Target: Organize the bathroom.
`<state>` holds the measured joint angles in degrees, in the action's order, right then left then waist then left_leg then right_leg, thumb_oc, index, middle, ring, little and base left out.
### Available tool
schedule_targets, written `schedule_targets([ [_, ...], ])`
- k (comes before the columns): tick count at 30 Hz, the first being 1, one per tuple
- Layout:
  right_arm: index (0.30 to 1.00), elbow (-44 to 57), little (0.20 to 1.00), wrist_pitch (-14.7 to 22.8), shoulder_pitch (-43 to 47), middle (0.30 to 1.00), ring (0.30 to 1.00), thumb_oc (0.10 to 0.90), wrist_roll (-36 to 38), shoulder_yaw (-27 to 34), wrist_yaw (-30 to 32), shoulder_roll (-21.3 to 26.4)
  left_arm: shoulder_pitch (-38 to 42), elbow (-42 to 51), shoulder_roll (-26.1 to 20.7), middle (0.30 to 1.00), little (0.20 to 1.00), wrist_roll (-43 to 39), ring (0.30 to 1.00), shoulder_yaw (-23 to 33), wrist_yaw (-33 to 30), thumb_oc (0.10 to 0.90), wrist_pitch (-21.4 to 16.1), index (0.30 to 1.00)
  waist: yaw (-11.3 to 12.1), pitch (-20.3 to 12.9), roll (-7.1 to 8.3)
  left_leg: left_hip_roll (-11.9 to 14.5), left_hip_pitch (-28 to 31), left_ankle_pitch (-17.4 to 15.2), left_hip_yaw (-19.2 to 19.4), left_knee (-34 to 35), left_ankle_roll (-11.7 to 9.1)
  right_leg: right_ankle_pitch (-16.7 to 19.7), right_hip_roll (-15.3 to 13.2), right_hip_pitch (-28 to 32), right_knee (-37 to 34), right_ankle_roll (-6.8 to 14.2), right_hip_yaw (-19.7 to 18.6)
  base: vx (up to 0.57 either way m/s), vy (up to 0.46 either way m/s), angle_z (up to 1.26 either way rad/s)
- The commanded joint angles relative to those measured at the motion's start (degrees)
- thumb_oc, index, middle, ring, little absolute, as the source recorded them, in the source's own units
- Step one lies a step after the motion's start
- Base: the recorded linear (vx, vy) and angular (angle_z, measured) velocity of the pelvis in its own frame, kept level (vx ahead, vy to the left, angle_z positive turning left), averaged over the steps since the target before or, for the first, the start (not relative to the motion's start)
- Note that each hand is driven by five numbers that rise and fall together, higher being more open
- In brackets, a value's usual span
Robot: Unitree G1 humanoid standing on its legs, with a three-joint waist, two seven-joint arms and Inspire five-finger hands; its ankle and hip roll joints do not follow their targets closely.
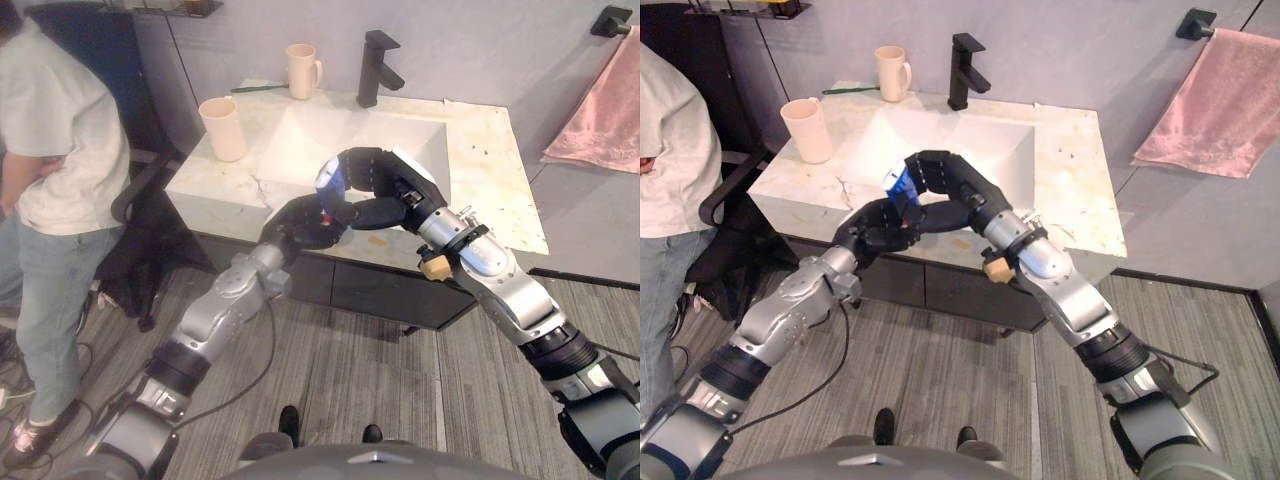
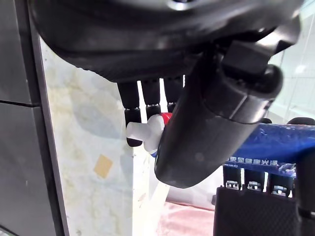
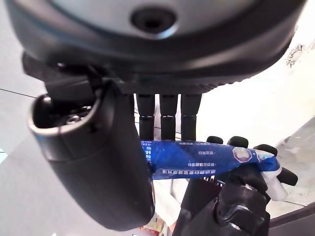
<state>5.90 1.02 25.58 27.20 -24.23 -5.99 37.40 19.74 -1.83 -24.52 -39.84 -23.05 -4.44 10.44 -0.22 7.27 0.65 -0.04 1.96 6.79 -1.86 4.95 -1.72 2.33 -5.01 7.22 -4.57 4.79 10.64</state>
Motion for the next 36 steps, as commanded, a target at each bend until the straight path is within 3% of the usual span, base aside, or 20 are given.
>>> schedule_targets([
  [1,0.3,4.7,0.3,10.64,2.7,0.3,0.3,0.4,2.22,5.42,1.1,-2.16,5.79,-3.39,0.03,0.58,0.58,5.03,0.58,3.57,-3.32,0.587,-5.2,0.58,0.81,-5.86,0.66,-2.71,3.31,-8.11,2.77,0.05,3.08,-1.62,1.29,-1.38,-0.09,1.17,-1.07,0.0,0.0,0.0],
  [2,0.3,4.6,0.3,10.88,2.92,0.3,0.3,0.4,1.56,5.67,1.47,-2.15,5.62,-3.67,0.02,0.839,0.839,6.23,0.839,3.75,-3.81,0.759,-5.49,0.839,0.92,-5.9,0.66,-2.73,3.32,-8.16,2.68,0.05,3.07,-1.63,1.25,-1.3,-0.15,1.17,-0.99,0.0,0.0,0.0],
  [3,0.3,4.48,0.3,11.25,3.04,0.3,0.3,0.4,1.32,5.76,1.75,-2.14,5.52,-3.87,0.03,0.9,0.9,7.17,0.9,3.86,-4.31,0.8,-5.71,0.9,0.99,-5.91,0.65,-2.75,3.3,-8.15,2.63,0.05,3.08,-1.62,1.23,-1.26,-0.19,1.17,-0.93,0.0,0.049,0.0],
  [9,0.3,3.79,0.3,15.66,4.83,0.3,0.3,0.4,-3.84,8.19,8.35,-2.03,2.23,-2.25,-1.25,0.9,0.9,15.15,0.9,6.37,-8.06,0.8,-7.61,0.9,3.07,-5.94,0.78,-3.24,2.97,-8.09,0.98,0.05,3.16,-1.73,0.82,-1.01,-0.09,1.19,0.34,-0.02,0.071,0.01],
  [15,0.3,2.15,0.3,20.41,7.86,0.3,0.3,0.4,-7.92,11.9,16.81,-0.24,-5.33,3.19,-4.29,0.9,0.9,21.99,0.9,11.23,-7.68,0.8,-10.75,0.9,6.93,-5.51,1.14,-4.11,2.46,-7.93,-1.44,0.05,3.91,-3.04,-0.46,-1.63,3.21,1.49,2.32,-0.02,0.103,0.16],
  [16,0.3,0.96,0.3,21.26,9.11,0.3,0.3,0.4,-9.12,12.49,19.74,0.0,-7.26,4.84,-5.3,0.9,0.9,22.27,0.9,12.33,-6.32,0.8,-12.37,0.9,7.88,-4.95,1.31,-4.54,2.35,-7.64,-2.18,0.05,4.5,-2.4,-1.38,-2.86,7.04,1.88,2.94,-0.07,0.122,0.31],
  [17,0.3,-1.28,0.3,23.39,10.6,0.3,0.3,0.4,-12.37,13.05,23.51,0.52,-9.12,6.46,-6.49,0.9,0.9,22.24,0.9,12.93,-4.56,0.8,-14.7,0.9,8.7,-3.46,1.37,-5.28,2.36,-7.17,-3.51,-0.25,5.48,0.84,-3.28,-6.09,15.19,2.42,2.63,-0.08,0.131,0.38],
  [18,0.3,-1.63,0.3,23.68,10.9,0.3,0.3,0.4,-12.78,13.07,24.37,0.74,-9.39,6.89,-6.63,0.9,0.9,21.79,0.9,12.92,-4.06,0.8,-14.96,0.9,8.8,-3.08,1.3,-5.39,2.42,-7.09,-3.85,-0.38,5.65,1.7,-3.64,-7.04,17.29,2.47,2.36,-0.09,0.141,0.65],
  [19,0.3,-2.49,0.3,24.95,11.7,0.3,0.3,0.4,-15.31,13.6,27.81,1.65,-10.39,8.47,-7.08,0.9,0.9,20.11,0.9,12.81,-0.59,0.8,-15.9,0.9,9.12,-1.59,0.76,-5.66,2.56,-6.87,-5.41,-1.09,6.32,3.79,-4.33,-10.08,24.97,2.18,0.75,-0.04,0.072,0.7],
  [21,0.3,-5.04,0.3,27.15,13.04,0.3,0.3,0.4,-16.29,14.72,31.91,4.03,-11.22,9.91,-7.85,0.9,0.9,19.83,0.9,11.62,3.58,0.8,-17.82,0.9,9.21,-0.52,0.74,-6.31,2.49,-7.06,-7.91,-2.21,6.8,4.24,-3.8,-12.26,28.26,1.5,-1.81,0.02,0.025,0.93],
  [24,0.3,-8.19,0.3,29.0,15.43,0.3,0.3,0.4,-17.9,15.55,36.85,6.86,-11.62,11.31,-8.15,0.9,0.9,14.86,0.9,10.17,7.45,0.8,-17.49,0.9,9.1,-0.34,1.03,-7.03,2.61,-7.65,-11.08,-2.89,6.76,3.78,-3.04,-12.9,23.5,1.0,-3.28,0.12,-0.052,0.98],
  [26,0.3,-11.3,0.3,29.54,17.8,0.3,0.3,0.4,-19.32,15.58,39.86,7.87,-12.16,11.99,-7.93,0.9,0.9,12.31,0.9,8.76,8.94,0.8,-17.86,0.9,8.93,-0.47,1.35,-7.71,3.23,-9.38,-14.18,-3.86,6.3,3.42,-2.15,-13.26,13.43,1.22,-5.77,0.19,-0.113,0.57],
  [28,0.3,-13.59,0.3,29.92,19.94,0.3,0.3,0.4,-21.83,14.44,44.0,8.09,-12.71,12.57,-7.92,0.9,0.9,10.47,0.9,6.78,9.71,0.8,-18.55,0.9,8.4,-0.48,1.86,-8.94,3.85,-10.84,-16.82,-4.64,6.25,6.99,-0.69,-13.91,4.99,2.75,-9.18,0.2,-0.144,0.62],
  [31,0.3,-14.87,0.3,28.77,20.6,0.3,0.3,0.4,-28.02,13.9,49.36,7.73,-13.55,12.82,-8.19,0.9,0.9,8.87,0.9,4.45,11.52,0.8,-20.0,0.9,7.9,-0.36,2.37,-9.86,5.22,-12.02,-19.85,-5.14,6.97,9.41,1.55,-16.57,2.65,3.2,-12.67,0.24,-0.194,0.95],
  [32,0.3,-17.41,0.3,29.77,21.18,0.3,0.3,0.4,-29.28,13.52,51.56,8.39,-14.41,12.73,-8.8,0.9,0.9,9.04,0.9,3.46,12.59,0.8,-21.34,0.9,8.14,-0.83,2.53,-9.6,5.6,-12.17,-20.92,-4.69,7.03,8.79,2.4,-14.83,1.63,3.02,-13.35,0.29,-0.265,1.01],
  [36,0.3,-21.24,0.3,29.15,24.1,0.3,0.3,0.4,-29.47,11.42,54.54,8.61,-14.73,12.91,-9.6,0.9,0.9,5.46,0.9,1.75,14.85,0.8,-21.91,0.9,9.0,-1.7,2.75,-7.77,6.06,-11.37,-20.62,-3.82,5.5,7.53,2.35,-11.2,0.35,2.02,-11.68,0.23,-0.212,0.75],
])
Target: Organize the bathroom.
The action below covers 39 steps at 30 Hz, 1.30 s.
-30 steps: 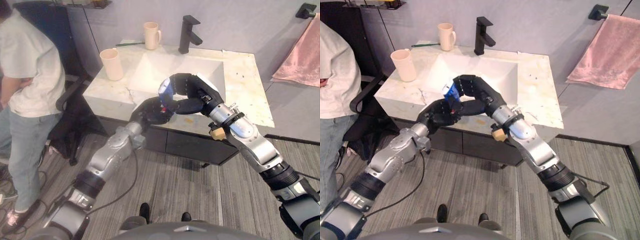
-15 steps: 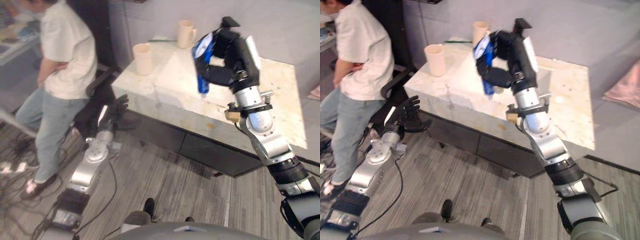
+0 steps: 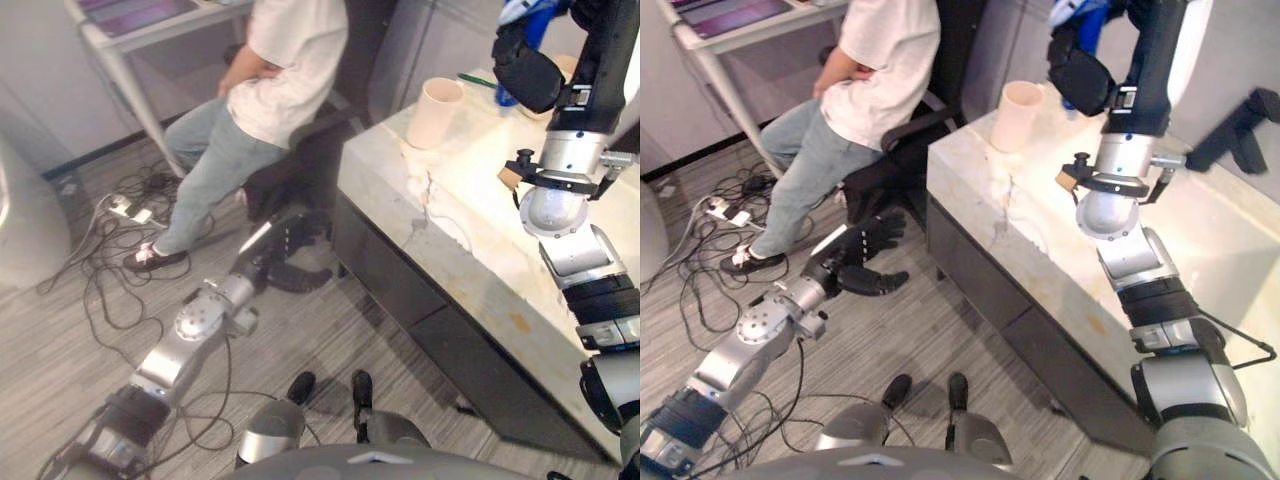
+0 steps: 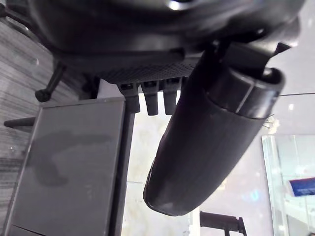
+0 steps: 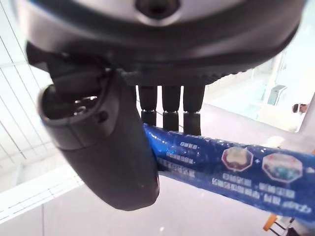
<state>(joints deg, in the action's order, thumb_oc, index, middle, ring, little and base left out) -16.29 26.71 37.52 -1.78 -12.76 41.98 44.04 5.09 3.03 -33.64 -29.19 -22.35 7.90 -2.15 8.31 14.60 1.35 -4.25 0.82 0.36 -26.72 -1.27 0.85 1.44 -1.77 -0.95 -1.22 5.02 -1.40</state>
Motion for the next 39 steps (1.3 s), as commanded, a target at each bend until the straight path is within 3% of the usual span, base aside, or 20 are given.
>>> schedule_targets([
  [1,0.3,0.49,0.3,3.59,12.35,0.3,0.3,0.4,-0.6,-0.44,6.83,1.81,-0.22,8.49,-0.56,0.9,0.9,-5.15,0.9,0.66,2.5,0.8,-9.03,0.9,0.61,-9.53,1.8,-2.68,7.73,-5.28,4.52,2.87,2.57,7.55,-0.64,-2.09,-3.51,1.45,0.76,0.22,-0.205,0.29],
  [9,0.3,-1.02,0.3,4.03,12.38,0.3,0.3,0.4,-1.37,-2.65,7.49,1.27,-0.44,8.74,-0.69,0.9,0.9,-8.45,0.9,-1.2,4.7,0.8,-8.97,0.9,1.23,-10.78,1.55,0.35,7.87,-5.32,6.3,2.47,-0.35,4.44,-0.97,0.62,-3.78,0.17,2.97,0.15,-0.116,0.07],
  [12,0.3,-4.34,0.3,7.43,12.81,0.3,0.3,0.4,3.46,-3.22,6.42,1.07,-0.48,10.84,-1.07,0.9,0.9,-9.79,0.9,-3.54,10.54,0.8,-9.01,0.9,1.57,-11.25,0.99,2.17,7.01,-1.4,6.53,-0.81,-2.18,3.24,-0.48,1.3,-3.78,-0.9,4.02,0.22,-0.157,0.22],
  [17,0.3,-4.06,0.3,7.39,13.05,0.3,0.3,0.4,3.64,-4.13,6.69,0.64,1.33,10.72,-1.56,0.9,0.9,-11.86,0.9,-6.12,11.7,0.8,-8.89,0.9,0.82,-11.19,0.62,3.03,5.0,2.23,7.71,-7.51,-3.29,2.37,-0.52,1.49,-3.06,-2.22,5.42,0.1,-0.049,0.17],
  [19,0.3,-1.56,0.3,6.43,11.16,0.3,0.3,0.4,3.82,-3.4,7.57,0.42,3.17,9.21,-1.18,0.9,0.9,-13.14,0.9,-7.26,11.71,0.8,-8.64,0.9,-0.52,-10.9,0.59,3.58,3.84,1.22,10.6,-5.67,-2.91,1.54,-0.36,1.56,-1.92,-2.48,6.6,0.04,-0.038,0.2],
  [21,0.3,-1.77,0.3,7.91,9.83,0.3,0.3,0.4,3.09,-2.68,8.09,0.18,3.99,8.35,-0.66,0.9,0.9,-14.55,0.9,-8.0,11.61,0.8,-8.24,0.9,-1.54,-10.93,0.38,4.52,2.98,-0.03,15.36,-0.62,-3.0,0.87,-0.43,2.94,-2.77,-2.28,8.3,0.05,-0.01,0.38],
  [23,0.3,-0.24,0.3,8.18,7.14,0.3,0.3,0.4,2.01,-0.97,9.17,0.33,4.89,7.65,0.32,0.9,0.9,-14.1,0.9,-9.22,12.98,0.8,-8.34,0.9,-2.7,-10.79,-0.2,5.58,1.88,0.67,22.47,4.74,-3.68,0.2,-0.59,4.49,-3.74,-2.01,11.23,0.05,0.019,0.66],
  [24,0.3,1.06,0.3,7.8,5.46,0.3,0.3,0.4,2.19,0.39,9.2,0.52,4.86,7.54,0.55,0.9,0.9,-13.54,0.9,-10.56,12.63,0.8,-9.01,0.9,-3.42,-10.68,-0.17,5.59,1.25,0.31,24.48,3.84,-3.65,0.16,-0.92,4.6,-3.77,-1.95,12.18,0.03,0.028,0.73],
  [27,0.3,-0.58,0.3,9.85,4.59,0.3,0.3,0.4,3.4,1.68,8.69,0.33,4.81,7.44,0.64,0.9,0.9,-12.88,0.9,-11.77,12.23,0.8,-10.1,0.9,-3.78,-10.91,-0.47,5.22,1.91,0.54,23.35,5.6,-3.35,0.37,-0.94,4.52,-3.78,-1.71,12.16,0.04,0.049,0.58],
  [32,0.3,3.08,0.3,7.08,0.99,0.3,0.3,0.4,3.1,3.55,7.18,-1.12,4.09,8.29,0.14,0.9,0.9,-14.18,0.9,-10.48,11.51,0.8,-8.24,0.9,-4.61,-12.07,-1.28,5.11,2.15,0.32,23.94,6.27,-2.8,0.22,-1.05,4.53,-3.78,-1.48,12.33,0.05,0.044,0.03],
  [39,0.3,3.92,0.3,6.7,-2.17,0.3,0.3,0.4,1.58,4.41,7.8,-2.22,1.41,8.82,-0.92,0.9,0.9,-13.91,0.9,-8.89,11.34,0.8,-7.97,0.9,-4.44,-12.31,-1.63,4.78,2.59,-0.45,24.92,6.27,-2.02,0.12,-1.15,4.61,-3.78,-1.15,11.46,0.04,0.007,-0.1],
])
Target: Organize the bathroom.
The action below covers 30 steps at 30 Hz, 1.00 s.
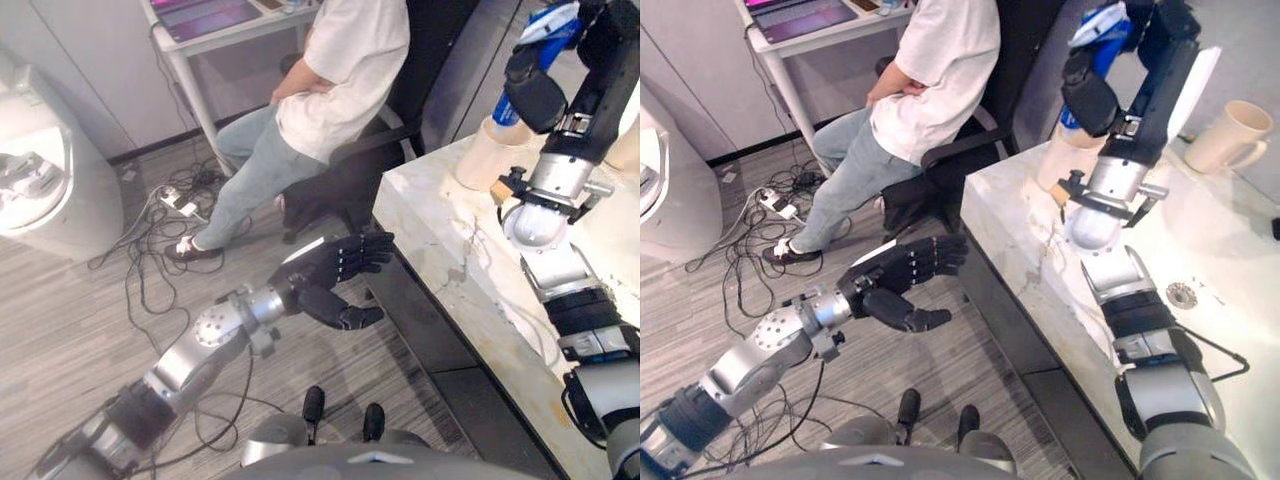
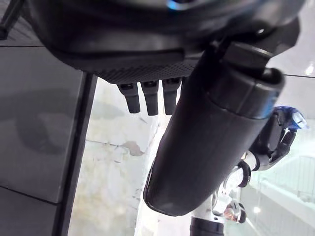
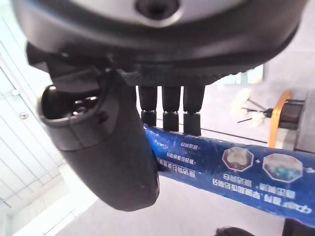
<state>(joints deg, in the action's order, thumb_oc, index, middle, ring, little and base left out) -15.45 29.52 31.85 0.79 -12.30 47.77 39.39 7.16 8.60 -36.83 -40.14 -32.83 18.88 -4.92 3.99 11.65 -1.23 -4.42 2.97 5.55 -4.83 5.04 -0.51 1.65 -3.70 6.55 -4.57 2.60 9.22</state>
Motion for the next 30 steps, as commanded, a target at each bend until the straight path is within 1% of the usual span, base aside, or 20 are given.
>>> schedule_targets([
  [1,0.3,3.04,0.3,4.0,3.3,0.3,0.3,0.4,-1.5,4.24,2.44,2.55,-0.97,3.24,2.09,0.9,0.9,-3.14,0.9,1.5,0.17,0.8,-5.31,0.9,-0.13,-9.42,0.96,4.99,0.47,-5.69,3.19,-0.04,-0.62,-0.1,0.8,-2.88,-0.43,1.29,0.8,0.03,-0.016,-0.05],
  [4,0.3,2.38,0.3,4.32,3.45,0.3,0.3,0.4,-2.31,4.73,2.75,3.15,-1.47,3.52,1.82,0.9,0.9,-3.25,0.9,1.57,0.51,0.8,-5.1,0.9,0.01,-9.51,1.03,4.95,0.62,-5.91,3.27,-0.04,-0.5,-0.26,0.81,-2.7,-0.43,1.31,0.7,0.02,-0.01,-0.01],
  [7,0.3,1.4,0.3,4.73,4.27,0.3,0.3,0.4,-1.53,4.72,2.55,4.05,-1.87,3.49,1.46,0.9,0.9,-3.58,0.9,1.29,0.68,0.8,-5.45,0.9,0.22,-9.61,1.07,4.95,0.78,-6.09,3.44,-0.04,-0.51,-0.37,0.79,-2.54,-0.43,1.37,0.74,0.04,-0.025,0.0],
  [11,0.3,-0.85,0.3,6.27,5.43,0.3,0.3,0.4,-0.75,4.47,2.55,4.66,-2.08,3.71,1.15,0.9,0.9,-3.34,0.9,0.77,0.65,0.8,-5.74,0.9,0.62,-9.66,1.17,5.11,1.1,-6.27,3.76,-0.04,-0.51,-0.66,0.89,-2.16,-0.43,1.23,0.93,0.05,-0.045,0.02],
  [15,0.3,-2.27,0.3,6.92,7.24,0.3,0.3,0.4,0.58,3.69,1.37,5.0,-2.13,3.6,1.25,0.9,0.9,-3.18,0.9,0.34,0.17,0.8,-5.78,0.9,1.26,-9.54,1.43,5.67,1.37,-6.16,3.77,-0.4,-0.94,-1.2,1.25,-1.46,-0.43,0.66,1.43,0.06,-0.069,0.0],
  [23,0.3,-3.29,0.3,7.47,7.66,0.3,0.3,0.4,-0.38,3.08,2.36,5.48,-3.17,2.66,1.23,0.9,0.9,-4.04,0.9,0.24,0.81,0.8,-6.3,0.9,1.94,-9.07,1.85,6.65,0.51,-6.27,3.48,-2.58,-1.74,-1.83,1.44,-0.71,-0.15,-0.18,2.83,0.08,-0.082,0.02],
  [26,0.3,-3.0,0.3,7.67,7.84,0.3,0.3,0.4,-0.27,3.39,2.87,6.11,-3.68,2.74,1.05,0.9,0.9,-4.83,0.9,0.36,2.76,0.8,-6.39,0.9,2.09,-9.03,1.82,7.1,0.28,-5.86,3.48,-2.55,-1.89,-2.12,1.55,-0.61,0.04,-0.34,3.27,0.04,-0.044,0.03],
  [27,0.3,-3.57,0.3,7.89,8.86,0.3,0.3,0.4,-0.31,3.32,2.57,6.39,-3.42,2.88,1.16,0.9,0.9,-4.91,0.9,-0.13,3.22,0.8,-6.69,0.9,1.93,-8.6,2.08,6.83,-0.36,-6.3,3.41,-6.08,-2.16,-2.23,1.31,-1.04,0.76,-0.64,2.81,0.0,-0.023,0.04],
  [28,0.3,-3.86,0.3,8.12,9.44,0.3,0.3,0.4,-0.48,3.13,2.59,6.42,-3.27,3.02,1.29,0.9,0.9,-4.93,0.9,-0.34,3.8,0.8,-6.68,0.9,1.87,-8.26,2.11,6.67,-1.11,-6.47,3.17,-8.16,-2.25,-2.34,1.24,-1.32,1.26,-0.83,2.5,-0.03,0.004,0.06],
  [29,0.3,-3.46,0.3,8.31,9.9,0.3,0.3,0.4,-0.82,2.8,2.83,6.13,-3.16,3.29,1.44,0.9,0.9,-4.94,0.9,-0.66,5.12,0.8,-6.51,0.9,2.07,-7.41,2.06,5.99,-2.73,-5.67,1.72,-12.09,-2.29,-2.44,1.36,-1.51,2.05,-1.2,1.64,-0.01,0.007,0.07],
  [30,0.3,-1.99,0.3,8.02,10.05,0.3,0.3,0.4,-1.22,2.2,2.83,5.31,-2.94,3.13,1.39,0.9,0.9,-4.54,0.9,-1.35,7.13,0.8,-6.47,0.9,2.29,-6.54,1.93,5.17,-4.51,-5.04,-0.83,-13.45,-2.0,-2.37,1.61,-1.43,2.79,-1.34,0.23,0.0,0.0,0.0],
])
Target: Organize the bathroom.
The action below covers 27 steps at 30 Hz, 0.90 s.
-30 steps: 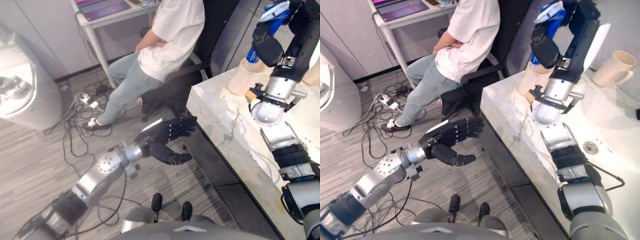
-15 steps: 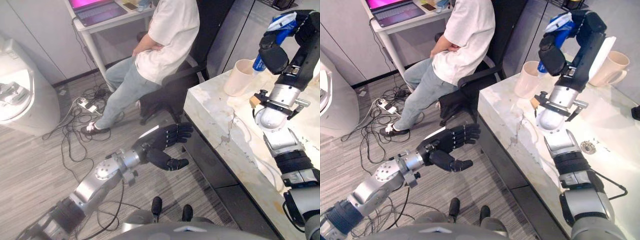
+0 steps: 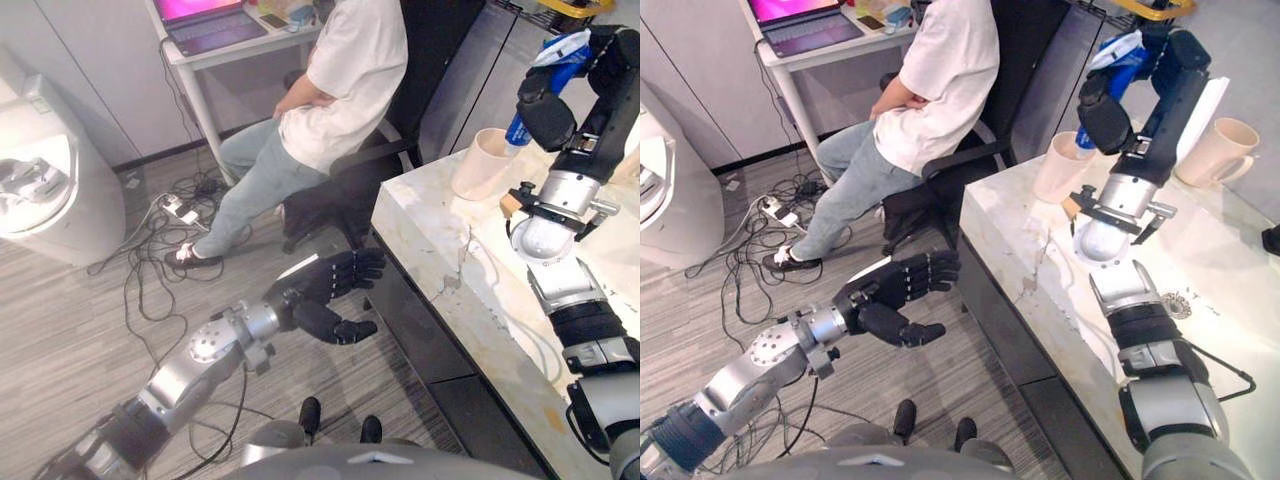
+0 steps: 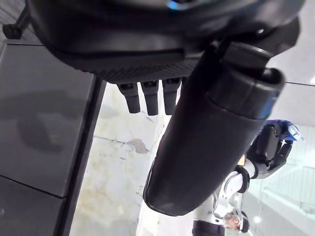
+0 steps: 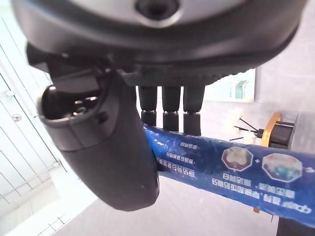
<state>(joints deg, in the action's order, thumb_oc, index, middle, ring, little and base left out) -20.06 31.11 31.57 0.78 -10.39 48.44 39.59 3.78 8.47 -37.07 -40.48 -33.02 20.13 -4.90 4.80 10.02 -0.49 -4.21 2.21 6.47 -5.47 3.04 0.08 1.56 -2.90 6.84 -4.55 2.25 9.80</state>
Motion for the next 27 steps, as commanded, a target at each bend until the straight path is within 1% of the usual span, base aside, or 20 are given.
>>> schedule_targets([
  [1,0.3,3.27,0.3,6.05,10.56,0.3,0.3,0.4,-1.74,-0.35,2.43,4.58,0.65,3.15,1.43,0.9,0.9,-4.71,0.9,-1.62,6.78,0.8,-6.22,0.9,1.55,-4.76,1.05,4.79,-3.99,-6.15,-0.72,-10.11,-2.5,-2.33,0.9,-1.67,2.88,-0.89,-0.85,0.04,0.038,-0.05],
  [2,0.3,3.48,0.3,5.93,10.65,0.3,0.3,0.4,-1.9,-0.57,2.58,4.41,0.71,3.13,1.37,0.9,0.9,-5.01,0.9,-1.75,7.5,0.8,-6.11,0.9,1.59,-4.7,1.01,4.75,-3.97,-6.16,-0.84,-9.58,-2.47,-2.35,0.91,-1.64,2.91,-0.86,-1.04,0.09,0.09,-0.18],
  [3,0.3,4.06,0.3,5.42,11.12,0.3,0.3,0.4,-2.36,-1.82,3.02,3.65,1.28,3.33,1.42,0.9,0.9,-5.58,0.9,-2.88,8.68,0.8,-5.71,0.9,1.79,-4.71,0.44,5.2,-4.73,-3.95,-1.37,-5.16,-2.95,-2.61,1.22,-1.0,2.49,-0.75,-1.12,0.09,0.08,-0.17],
  [4,0.3,4.2,0.3,5.31,11.23,0.3,0.3,0.4,-2.43,-1.97,3.01,3.58,1.48,3.43,1.48,0.9,0.9,-5.44,0.9,-3.15,8.93,0.8,-5.35,0.9,1.88,-4.71,0.31,5.2,-4.93,-3.31,-1.64,-3.93,-3.06,-2.67,1.3,-0.78,2.36,-0.73,-1.07,0.12,0.098,-0.23],
  [6,0.3,4.55,0.3,4.93,11.56,0.3,0.3,0.4,-3.4,-2.65,3.45,3.36,2.34,3.47,1.7,0.9,0.9,-4.98,0.9,-4.55,10.53,0.8,-4.56,0.9,2.14,-4.68,-0.13,5.08,-5.96,-0.3,-3.08,-0.42,-3.53,-2.9,1.72,-0.01,1.89,-0.78,-1.1,0.11,0.09,-0.18],
  [8,0.3,4.2,0.3,5.88,11.8,0.3,0.3,0.4,-2.18,-2.83,2.61,3.87,3.02,2.96,1.73,0.9,0.9,-4.69,0.9,-5.54,12.34,0.8,-3.88,0.9,2.2,-4.43,-0.62,4.44,-8.3,2.98,-4.16,0.79,-4.21,-3.16,2.36,1.13,1.25,-0.87,-1.87,0.14,0.132,-0.08],
  [10,0.3,4.17,0.3,6.58,11.68,0.3,0.3,0.4,-2.0,-2.59,1.86,4.38,3.52,2.65,1.49,0.9,0.9,-4.98,0.9,-5.86,13.88,0.8,-3.75,0.9,2.04,-4.41,-0.85,3.81,-9.4,3.37,-4.15,0.43,-4.27,-3.39,2.43,1.58,1.16,-0.74,-2.12,0.16,0.184,-0.19],
  [11,0.3,3.94,0.3,6.86,11.86,0.3,0.3,0.4,-1.23,-2.79,1.22,4.41,4.12,2.74,1.25,0.9,0.9,-5.71,0.9,-6.09,14.71,0.8,-2.82,0.9,1.96,-4.91,-0.65,2.95,-8.62,0.94,-4.52,0.38,-3.45,-3.52,1.49,1.96,1.09,-0.15,-2.58,0.21,0.247,-0.38],
  [12,0.3,3.99,0.3,7.16,11.62,0.3,0.3,0.4,-0.78,-2.73,0.89,4.22,4.29,2.87,1.18,0.9,0.9,-5.7,0.9,-6.13,14.63,0.8,-2.36,0.9,1.83,-5.33,-0.61,2.62,-7.82,0.11,-4.75,0.71,-2.94,-3.38,0.92,2.15,0.9,0.28,-2.6,0.19,0.211,-0.5],
  [14,0.3,4.94,0.3,7.21,10.66,0.3,0.3,0.4,-0.73,-2.51,0.52,3.83,4.33,3.32,1.11,0.9,0.9,-5.99,0.9,-6.34,14.6,0.8,-1.34,0.9,1.66,-5.97,-0.58,2.4,-6.54,-0.68,-4.72,1.27,-2.18,-3.04,0.11,2.39,0.6,0.98,-2.38,0.16,0.165,-0.54],
  [15,0.3,5.81,0.3,7.05,10.09,0.3,0.3,0.4,-0.33,-2.73,0.58,3.77,4.48,3.76,0.39,0.9,0.9,-5.99,0.9,-7.01,14.21,0.8,-0.97,0.9,1.3,-6.81,-0.51,2.26,-5.16,-1.6,-4.21,1.79,-1.35,-2.82,-0.96,2.14,0.82,1.89,-2.16,0.18,0.177,-0.45],
  [16,0.3,5.93,0.3,7.05,10.03,0.3,0.3,0.4,-0.16,-2.75,0.64,3.79,4.51,3.77,0.24,0.9,0.9,-6.03,0.9,-7.16,14.18,0.8,-0.99,0.9,1.28,-6.93,-0.48,2.22,-4.99,-1.73,-4.12,1.87,-1.22,-2.8,-1.12,2.1,0.87,2.02,-2.17,0.22,0.229,-0.36],
  [17,0.3,6.97,0.3,6.63,9.6,0.3,0.3,0.4,0.01,-2.6,0.9,3.74,4.4,3.89,-0.96,0.9,0.9,-6.57,0.9,-7.46,14.7,0.8,-0.98,0.9,1.12,-7.8,-0.4,1.86,-4.03,-2.48,-3.78,1.96,-0.44,-2.53,-2.22,1.55,1.37,2.84,-1.89,0.14,0.153,-0.34],
  [19,0.3,7.2,0.3,5.86,10.15,0.3,0.3,0.4,0.16,-2.9,0.97,3.88,4.4,3.61,-1.6,0.9,0.9,-6.65,0.9,-7.95,15.2,0.8,-1.39,0.9,1.17,-8.24,-0.39,1.63,-3.42,-2.94,-3.49,1.96,0.09,-2.7,-2.93,0.93,2.34,3.25,-1.73,0.14,0.178,-0.32],
  [22,0.3,5.6,0.3,6.77,11.08,0.3,0.3,0.4,0.23,-3.91,1.34,3.73,4.48,3.36,-2.57,0.9,0.9,-8.11,0.9,-8.67,16.06,0.8,-2.39,0.9,1.27,-8.38,-0.62,1.1,-2.67,-3.65,-3.38,1.58,1.16,-3.32,-4.04,0.3,4.97,3.39,-2.08,0.09,0.16,-0.11],
  [23,0.3,5.43,0.3,6.8,11.14,0.3,0.3,0.4,0.08,-3.95,1.4,3.54,4.48,3.41,-2.82,0.9,0.9,-8.17,0.9,-8.81,16.19,0.8,-2.63,0.9,1.31,-8.32,-0.68,0.75,-2.54,-3.9,-3.39,1.3,1.62,-3.17,-4.59,-0.02,6.64,3.32,-2.26,0.07,0.204,0.03],
  [24,0.3,4.96,0.3,6.97,11.27,0.3,0.3,0.4,-0.27,-4.06,1.33,3.12,4.74,3.06,-3.22,0.9,0.9,-8.14,0.9,-9.5,16.03,0.8,-3.51,0.9,1.19,-8.01,-0.79,-0.02,-2.22,-4.1,-3.52,0.86,2.46,-1.25,-5.66,-1.56,11.13,3.42,-2.8,0.06,0.21,0.02],
  [26,0.3,4.36,0.3,7.55,11.27,0.3,0.3,0.4,-0.59,-4.34,1.26,2.92,5.25,2.82,-2.93,0.9,0.9,-8.64,0.9,-10.1,15.81,0.8,-3.61,0.9,0.76,-7.37,-1.19,-0.72,-1.7,-4.21,-4.11,0.4,3.3,1.43,-6.28,-4.43,16.87,3.21,-3.51,0.05,0.19,0.02],
  [27,0.3,3.83,0.3,8.49,11.07,0.3,0.3,0.4,0.0,-4.17,0.94,2.95,5.73,2.92,-2.69,0.9,0.9,-8.6,0.9,-10.5,15.39,0.8,-3.43,0.9,0.52,-7.01,-1.68,-1.12,-1.6,-4.45,-4.53,0.1,3.91,1.87,-6.34,-6.69,22.16,2.87,-4.25,0.05,0.142,0.01],
])
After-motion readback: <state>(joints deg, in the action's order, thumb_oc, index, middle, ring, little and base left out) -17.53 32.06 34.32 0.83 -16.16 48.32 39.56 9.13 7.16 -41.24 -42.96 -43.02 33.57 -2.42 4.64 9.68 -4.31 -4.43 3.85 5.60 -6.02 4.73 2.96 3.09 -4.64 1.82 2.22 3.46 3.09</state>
